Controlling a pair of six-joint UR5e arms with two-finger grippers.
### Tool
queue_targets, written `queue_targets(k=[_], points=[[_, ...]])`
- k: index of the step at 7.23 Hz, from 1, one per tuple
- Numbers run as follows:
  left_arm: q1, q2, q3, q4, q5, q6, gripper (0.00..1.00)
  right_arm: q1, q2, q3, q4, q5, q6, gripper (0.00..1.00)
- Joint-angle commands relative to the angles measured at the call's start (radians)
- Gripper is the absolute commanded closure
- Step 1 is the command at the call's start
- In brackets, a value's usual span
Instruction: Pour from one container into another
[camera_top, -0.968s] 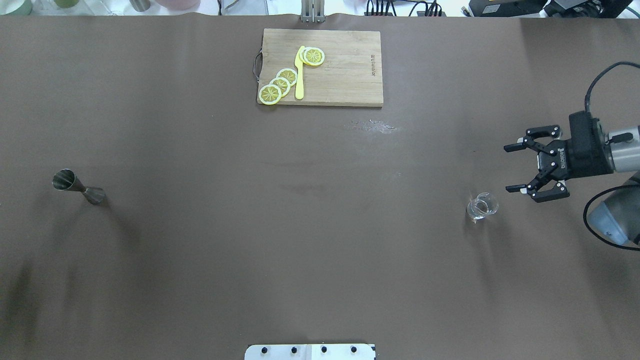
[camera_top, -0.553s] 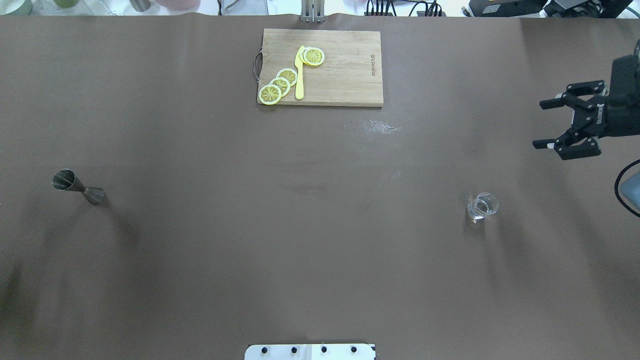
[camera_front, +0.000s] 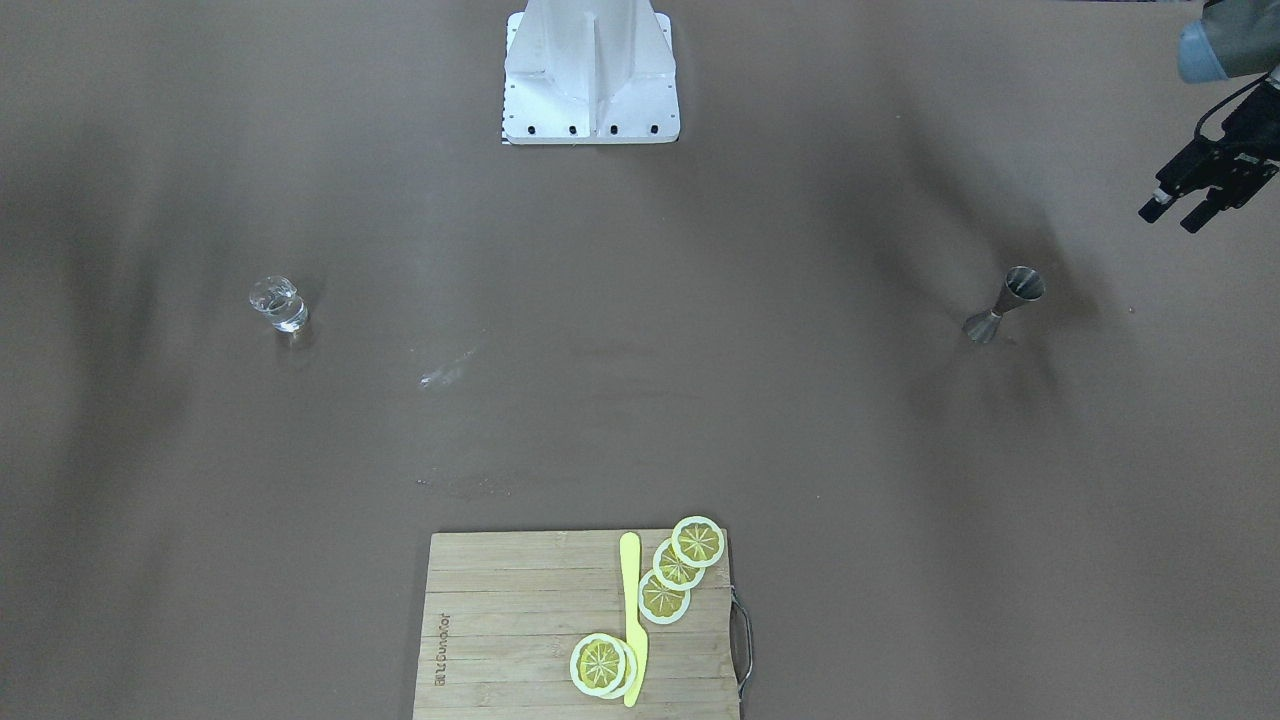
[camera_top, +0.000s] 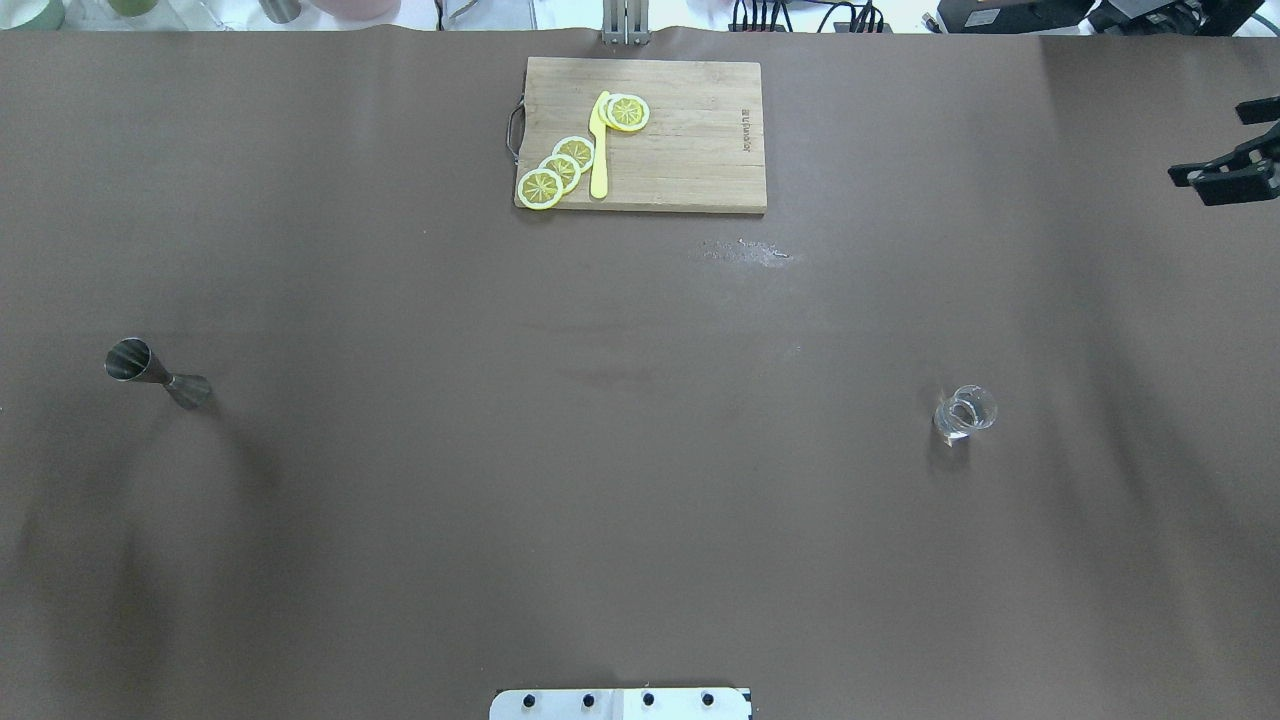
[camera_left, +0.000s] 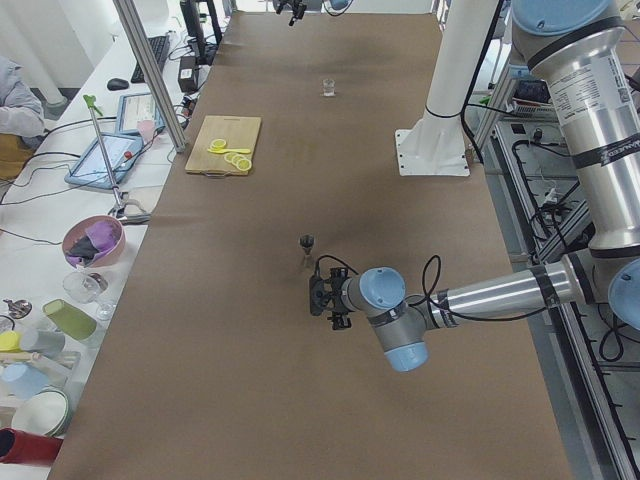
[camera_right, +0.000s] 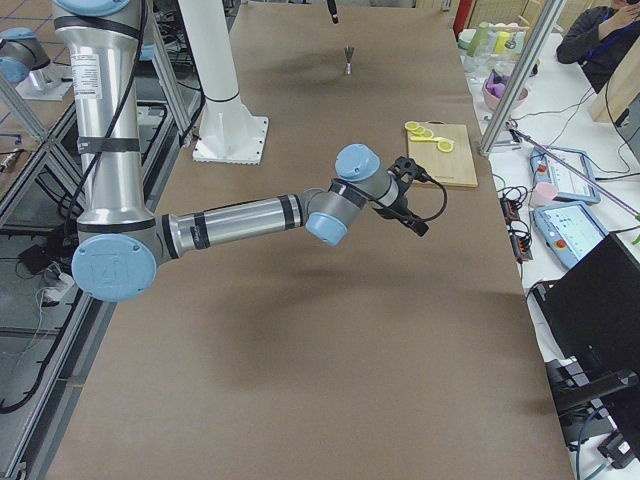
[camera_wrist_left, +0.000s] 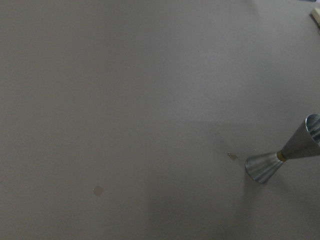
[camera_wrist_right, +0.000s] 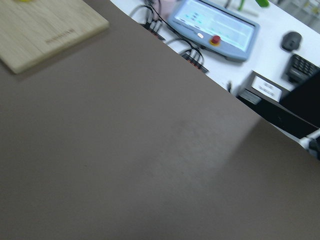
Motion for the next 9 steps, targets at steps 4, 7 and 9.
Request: queue_targets(k=[4,7,9], points=[[-0.209,-0.027,0.016,0.579,-0.106,0.725,0.02,0.147,0.001,0.001,-0.614,0.066,-0.012,0.00],[-0.300,-0.065,-0.007,0.903,0.004,1.209,0.02,0.170,0.000,-0.103,-0.678,0.070,-0.016,0.00],[-0.357,-0.231,-0.007,1.265,0.042,1.455,0.02,0.186,-0.008,-0.114,-0.681,0.075,-0.050,0.00]])
